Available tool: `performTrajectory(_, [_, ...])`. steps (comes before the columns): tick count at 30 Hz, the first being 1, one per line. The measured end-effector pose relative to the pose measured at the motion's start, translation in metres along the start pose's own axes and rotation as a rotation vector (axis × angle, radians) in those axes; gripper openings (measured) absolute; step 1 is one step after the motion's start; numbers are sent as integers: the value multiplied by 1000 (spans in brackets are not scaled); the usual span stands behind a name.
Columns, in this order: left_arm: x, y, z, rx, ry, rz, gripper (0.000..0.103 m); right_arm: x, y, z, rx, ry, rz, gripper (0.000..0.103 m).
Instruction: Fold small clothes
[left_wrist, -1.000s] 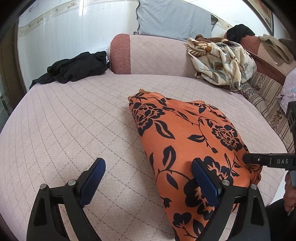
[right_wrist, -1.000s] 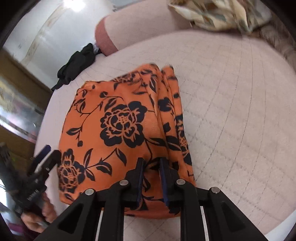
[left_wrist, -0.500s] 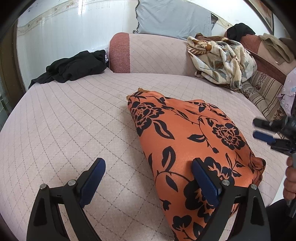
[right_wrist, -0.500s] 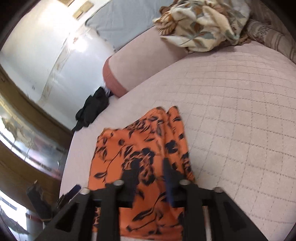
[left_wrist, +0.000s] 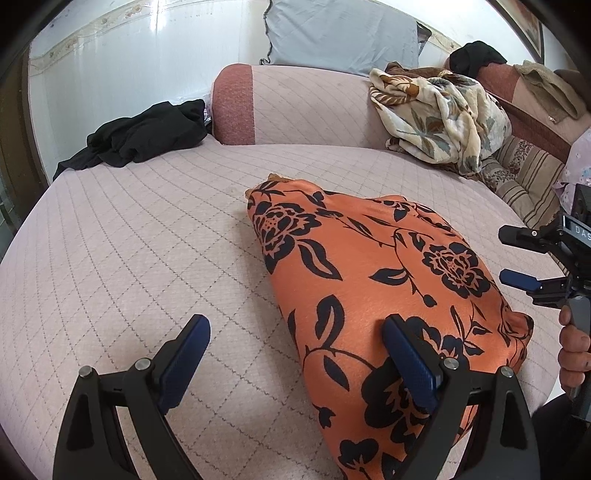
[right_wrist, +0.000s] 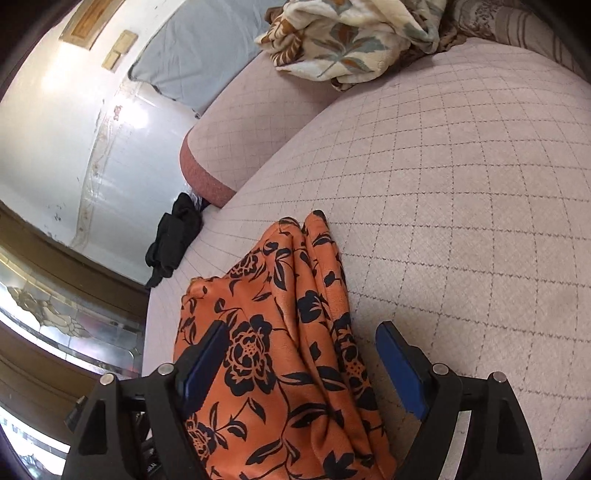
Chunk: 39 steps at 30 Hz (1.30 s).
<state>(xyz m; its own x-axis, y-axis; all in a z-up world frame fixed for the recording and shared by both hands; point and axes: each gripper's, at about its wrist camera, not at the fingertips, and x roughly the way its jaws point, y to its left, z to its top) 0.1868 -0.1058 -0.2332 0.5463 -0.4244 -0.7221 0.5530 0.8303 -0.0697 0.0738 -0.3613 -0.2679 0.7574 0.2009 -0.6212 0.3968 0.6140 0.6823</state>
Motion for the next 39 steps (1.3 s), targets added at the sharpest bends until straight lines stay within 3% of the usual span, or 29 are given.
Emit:
performTrajectory(10, [5,-3,2,4,5,-8,95,10,-5,7,-20,38,8,84])
performTrajectory(21, [12,-7,3,8,20,-34,95,25,-19,11,6,140,51,84])
performTrajectory(23, [14,-7,3,2,36,-61,95,35,-22,12,21,173,55,84])
performTrajectory(27, [27,1,5,-60,113,-182,95,58,-23,16,44,233,114,84])
performTrajectory(31, [36,9,5,-123,165,-272,95,78,-8,18,-16,262,142,84])
performTrajectory(35, [44,7,6,-123,198,-337,95,83,6,12,-76,273,129,84])
performTrajectory(39, [54,-3,9,-80,198,-368,93,88,18,2,-137,283,95,71])
